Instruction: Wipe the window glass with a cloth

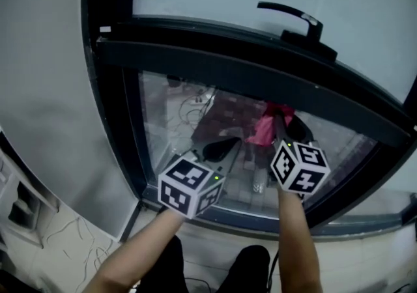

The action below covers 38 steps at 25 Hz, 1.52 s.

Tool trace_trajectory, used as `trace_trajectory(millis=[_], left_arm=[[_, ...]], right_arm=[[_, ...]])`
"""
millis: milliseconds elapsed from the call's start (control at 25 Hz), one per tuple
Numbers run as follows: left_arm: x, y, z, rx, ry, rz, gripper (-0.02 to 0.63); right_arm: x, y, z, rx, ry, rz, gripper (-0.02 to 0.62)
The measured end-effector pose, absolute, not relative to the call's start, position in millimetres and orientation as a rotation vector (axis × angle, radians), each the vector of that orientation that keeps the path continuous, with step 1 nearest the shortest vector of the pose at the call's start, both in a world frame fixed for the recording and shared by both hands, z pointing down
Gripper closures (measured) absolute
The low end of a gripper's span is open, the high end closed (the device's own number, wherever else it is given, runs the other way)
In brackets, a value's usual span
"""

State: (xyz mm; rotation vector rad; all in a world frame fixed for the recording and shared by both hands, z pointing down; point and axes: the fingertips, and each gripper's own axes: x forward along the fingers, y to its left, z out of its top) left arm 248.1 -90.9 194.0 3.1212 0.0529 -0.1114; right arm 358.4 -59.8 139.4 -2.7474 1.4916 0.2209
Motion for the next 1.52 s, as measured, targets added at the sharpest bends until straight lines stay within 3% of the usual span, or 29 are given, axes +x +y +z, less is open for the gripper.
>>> trace_trajectory(millis=[1040,1520], left_arm=[[412.3,137.6,223.2,3.046,0.641,-0.015,0.6],[428.2,154.9,229.0,3.009,0.682,-0.009,0.6]], right_arm=[[563.6,250.7,156.1,-2.999,0.719,0.141,0.529],[583.4,282.8,158.4,-3.018,0.579,0.105,0.535]])
